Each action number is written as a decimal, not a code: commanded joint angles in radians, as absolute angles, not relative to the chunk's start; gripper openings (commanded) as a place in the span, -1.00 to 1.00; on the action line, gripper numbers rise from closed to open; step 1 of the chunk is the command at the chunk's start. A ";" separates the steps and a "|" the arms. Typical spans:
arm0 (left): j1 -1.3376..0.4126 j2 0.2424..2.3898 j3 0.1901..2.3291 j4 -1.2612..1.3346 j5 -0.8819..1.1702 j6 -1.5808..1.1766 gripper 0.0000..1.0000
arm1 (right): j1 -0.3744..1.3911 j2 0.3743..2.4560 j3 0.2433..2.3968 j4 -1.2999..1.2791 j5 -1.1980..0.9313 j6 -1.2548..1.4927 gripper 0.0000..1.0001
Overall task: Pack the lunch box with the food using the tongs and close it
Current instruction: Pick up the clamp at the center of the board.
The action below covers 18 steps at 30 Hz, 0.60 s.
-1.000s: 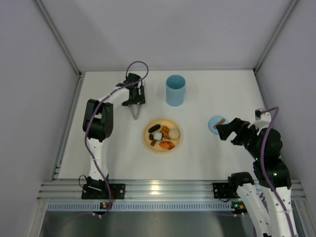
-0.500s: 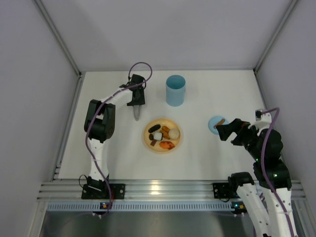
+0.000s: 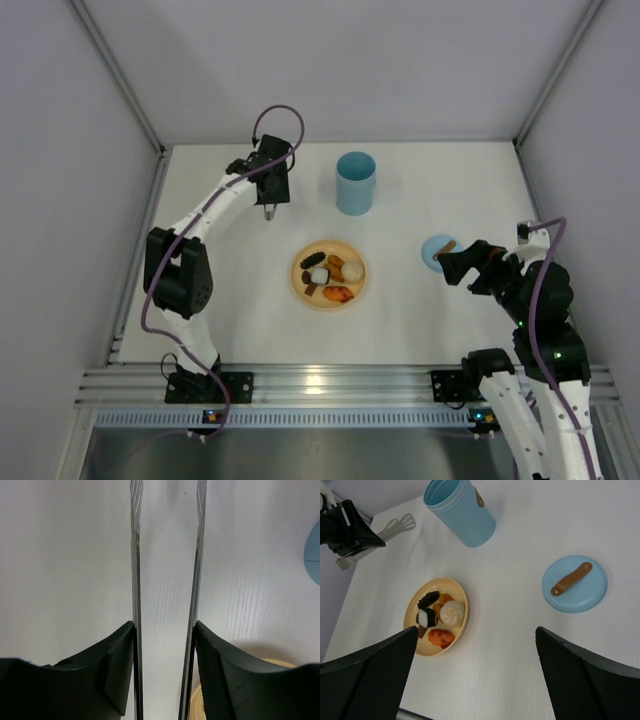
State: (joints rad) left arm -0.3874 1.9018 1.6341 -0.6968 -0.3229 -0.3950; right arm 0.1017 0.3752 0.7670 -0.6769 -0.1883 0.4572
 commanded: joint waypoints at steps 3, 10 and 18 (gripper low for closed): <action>-0.411 1.755 1.557 -0.753 -0.348 -0.414 0.08 | 0.089 0.385 0.790 -0.650 -0.202 0.471 0.99; -0.471 1.582 1.485 -0.787 -0.319 -0.419 0.05 | 0.087 0.396 0.785 -0.643 -0.207 0.474 0.99; -0.561 1.396 1.428 -0.882 -0.272 -0.400 0.03 | 0.089 0.400 0.782 -0.643 -0.202 0.472 0.99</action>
State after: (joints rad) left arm -0.5503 1.4872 1.4452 -0.8398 -0.3031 -0.4023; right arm 0.1017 0.3927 0.7670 -0.6743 -0.1936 0.4683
